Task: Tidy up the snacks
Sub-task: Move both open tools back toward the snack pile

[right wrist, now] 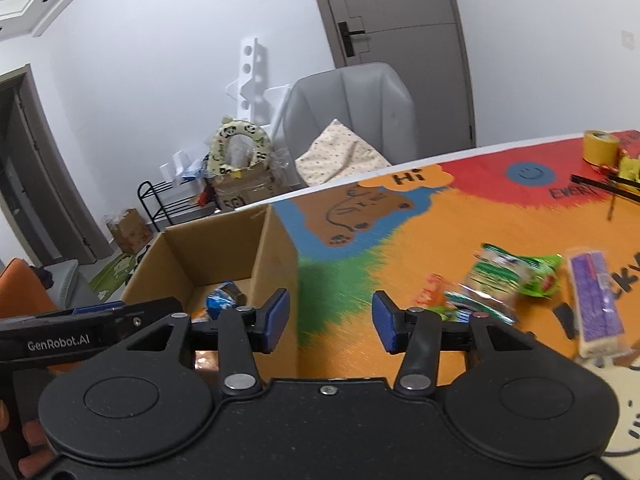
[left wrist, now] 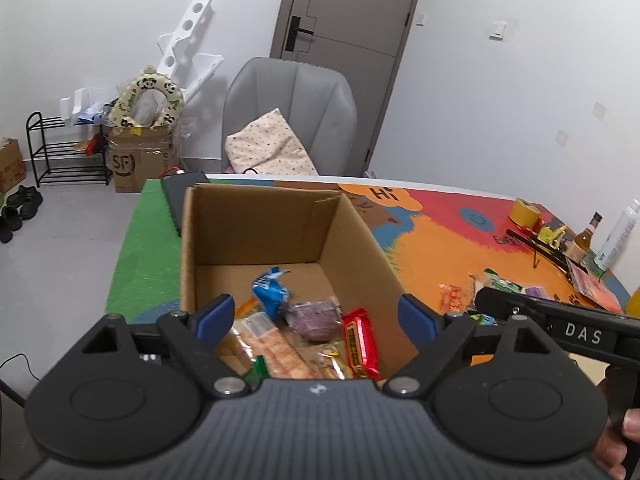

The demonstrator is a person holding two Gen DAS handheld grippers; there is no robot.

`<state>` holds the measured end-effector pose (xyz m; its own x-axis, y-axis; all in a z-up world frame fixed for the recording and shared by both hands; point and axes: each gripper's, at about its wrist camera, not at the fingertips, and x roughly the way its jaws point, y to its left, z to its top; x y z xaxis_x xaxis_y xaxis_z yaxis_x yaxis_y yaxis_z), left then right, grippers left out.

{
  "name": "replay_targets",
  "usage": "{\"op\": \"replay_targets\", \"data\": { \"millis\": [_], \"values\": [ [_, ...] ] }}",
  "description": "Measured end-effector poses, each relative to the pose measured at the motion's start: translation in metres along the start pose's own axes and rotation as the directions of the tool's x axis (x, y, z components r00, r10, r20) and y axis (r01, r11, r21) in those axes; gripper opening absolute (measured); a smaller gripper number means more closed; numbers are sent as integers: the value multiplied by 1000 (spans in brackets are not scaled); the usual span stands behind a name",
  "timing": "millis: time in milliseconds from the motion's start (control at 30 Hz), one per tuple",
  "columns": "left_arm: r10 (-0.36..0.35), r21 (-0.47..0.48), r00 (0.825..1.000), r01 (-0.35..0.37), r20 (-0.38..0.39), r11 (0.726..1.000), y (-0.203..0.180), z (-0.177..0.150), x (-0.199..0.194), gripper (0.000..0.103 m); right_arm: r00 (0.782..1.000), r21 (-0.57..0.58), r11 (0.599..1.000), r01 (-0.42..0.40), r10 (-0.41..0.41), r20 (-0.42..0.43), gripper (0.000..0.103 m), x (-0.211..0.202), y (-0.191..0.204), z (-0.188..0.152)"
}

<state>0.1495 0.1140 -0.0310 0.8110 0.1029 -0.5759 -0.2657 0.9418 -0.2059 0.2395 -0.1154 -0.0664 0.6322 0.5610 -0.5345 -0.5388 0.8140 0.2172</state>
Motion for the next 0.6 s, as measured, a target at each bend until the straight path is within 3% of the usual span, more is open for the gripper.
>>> {"op": "replay_targets", "data": {
  "millis": [367, 533, 600],
  "values": [
    [-61, 17, 995, 63, -78, 998, -27, -5, 3, 89, 999, 54, 998, 25, -23, -32, 73, -22, -32, -12],
    [-79, 36, 993, 82, -91, 996, -44, -4, 2, 89, 999, 83, 996, 31, -28, -38, 91, -31, -49, -16],
    [-83, 48, 992, 88, -93, 995, -51, -3, 2, 89, 999, 93, 995, 42, -39, -32, 93, -37, -57, -17]
  ]
}}
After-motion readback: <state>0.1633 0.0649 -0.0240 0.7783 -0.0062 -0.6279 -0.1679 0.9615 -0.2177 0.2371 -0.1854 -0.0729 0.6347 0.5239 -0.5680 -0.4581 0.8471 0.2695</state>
